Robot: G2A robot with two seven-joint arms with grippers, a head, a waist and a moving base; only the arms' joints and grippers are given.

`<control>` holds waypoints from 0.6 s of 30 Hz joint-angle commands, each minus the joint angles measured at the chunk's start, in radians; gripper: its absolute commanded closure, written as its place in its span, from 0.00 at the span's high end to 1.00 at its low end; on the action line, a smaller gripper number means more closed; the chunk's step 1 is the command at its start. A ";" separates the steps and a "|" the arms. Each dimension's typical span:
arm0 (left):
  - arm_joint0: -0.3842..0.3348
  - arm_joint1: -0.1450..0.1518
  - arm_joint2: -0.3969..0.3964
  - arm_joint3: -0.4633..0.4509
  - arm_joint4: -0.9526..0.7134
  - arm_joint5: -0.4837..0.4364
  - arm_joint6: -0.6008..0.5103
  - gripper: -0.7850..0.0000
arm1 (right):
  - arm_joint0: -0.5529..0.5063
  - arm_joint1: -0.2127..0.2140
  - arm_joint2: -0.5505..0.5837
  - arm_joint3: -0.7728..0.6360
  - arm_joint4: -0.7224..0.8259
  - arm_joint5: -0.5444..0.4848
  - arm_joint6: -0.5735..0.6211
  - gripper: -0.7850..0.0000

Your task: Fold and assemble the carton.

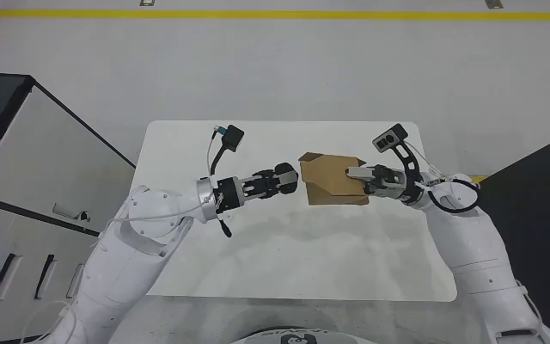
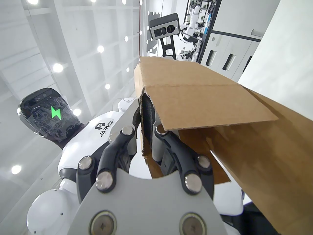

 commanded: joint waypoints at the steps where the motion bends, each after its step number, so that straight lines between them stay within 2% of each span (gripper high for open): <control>1: 0.000 0.000 0.000 0.000 0.000 0.000 0.000 0.00 | 0.000 0.000 0.000 0.000 0.000 0.000 0.000 0.00; 7: 0.009 -0.001 -0.009 0.000 0.000 -0.007 0.041 0.00 | -0.009 0.000 -0.006 -0.013 -0.011 0.021 -0.020 0.00; 18: 0.011 -0.004 -0.023 -0.004 0.003 0.000 0.080 0.00 | -0.016 0.004 -0.007 -0.025 -0.030 0.024 0.049 0.00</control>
